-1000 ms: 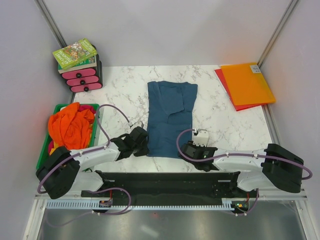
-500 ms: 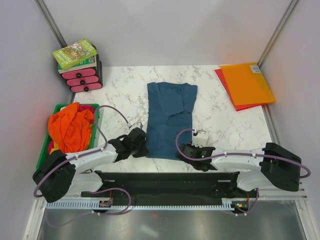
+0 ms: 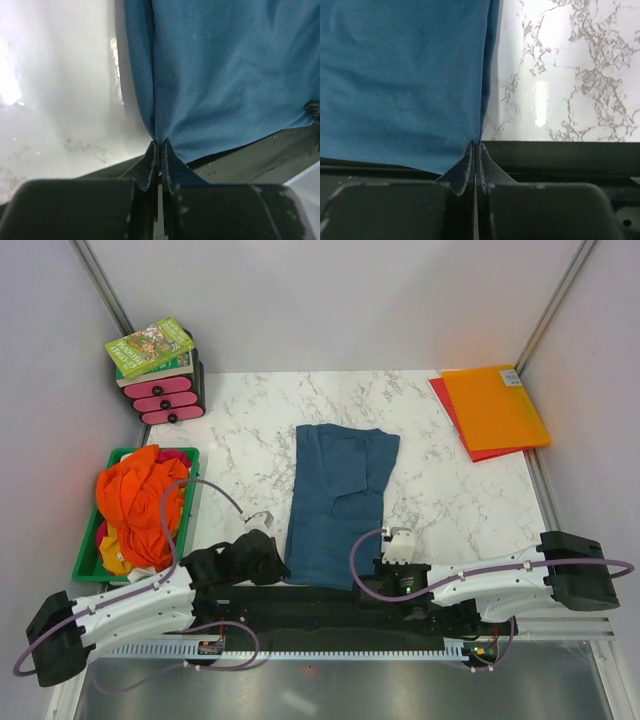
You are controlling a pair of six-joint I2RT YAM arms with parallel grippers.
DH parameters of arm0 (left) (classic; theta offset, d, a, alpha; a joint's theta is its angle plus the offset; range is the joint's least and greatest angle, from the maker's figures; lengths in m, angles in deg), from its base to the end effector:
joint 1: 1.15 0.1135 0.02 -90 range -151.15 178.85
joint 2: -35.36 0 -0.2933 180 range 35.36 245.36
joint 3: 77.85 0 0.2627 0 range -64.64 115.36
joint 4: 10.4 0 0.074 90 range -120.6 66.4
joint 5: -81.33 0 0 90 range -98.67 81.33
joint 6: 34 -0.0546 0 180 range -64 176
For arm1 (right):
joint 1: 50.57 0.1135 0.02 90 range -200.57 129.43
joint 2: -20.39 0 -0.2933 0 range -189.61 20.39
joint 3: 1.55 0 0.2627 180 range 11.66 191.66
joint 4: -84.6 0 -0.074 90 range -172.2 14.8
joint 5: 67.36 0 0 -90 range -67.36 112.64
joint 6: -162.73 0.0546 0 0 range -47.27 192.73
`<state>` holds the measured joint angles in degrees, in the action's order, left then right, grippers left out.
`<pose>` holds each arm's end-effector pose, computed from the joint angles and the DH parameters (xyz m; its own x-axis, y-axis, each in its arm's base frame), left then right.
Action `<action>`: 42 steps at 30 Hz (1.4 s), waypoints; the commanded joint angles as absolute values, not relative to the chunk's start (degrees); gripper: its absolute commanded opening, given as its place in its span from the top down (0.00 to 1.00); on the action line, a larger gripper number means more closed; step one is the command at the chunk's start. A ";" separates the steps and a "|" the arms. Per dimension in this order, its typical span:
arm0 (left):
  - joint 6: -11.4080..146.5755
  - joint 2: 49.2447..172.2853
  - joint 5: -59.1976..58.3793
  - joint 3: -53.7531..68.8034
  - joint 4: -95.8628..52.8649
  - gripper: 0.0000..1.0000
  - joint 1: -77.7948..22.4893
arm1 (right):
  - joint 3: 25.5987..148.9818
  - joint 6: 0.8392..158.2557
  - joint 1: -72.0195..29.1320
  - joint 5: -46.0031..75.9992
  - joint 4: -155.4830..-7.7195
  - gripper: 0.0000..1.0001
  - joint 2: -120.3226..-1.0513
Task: Fold and stack the t-shirts
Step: Grab one side of the 2/3 rectangular tshirt with both arms, then fold the long partially folded tshirt into a neat square
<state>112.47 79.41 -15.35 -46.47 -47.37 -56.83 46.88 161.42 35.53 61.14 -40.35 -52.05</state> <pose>0.0890 -0.1191 0.1621 -0.8857 -0.1710 -0.4316 0.0715 0.8683 -0.4909 0.0471 0.1909 0.1716 -0.7741 0.1487 -0.6154 0.0491 0.9832 0.1758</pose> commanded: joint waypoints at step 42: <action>83.87 136.16 -22.65 23.68 -47.77 0.98 -30.43 | 99.80 104.12 -19.27 58.24 -60.92 1.00 -85.59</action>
<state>87.34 132.98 -23.46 17.96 -50.10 -32.29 94.09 107.65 -17.36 60.46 -57.68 -82.56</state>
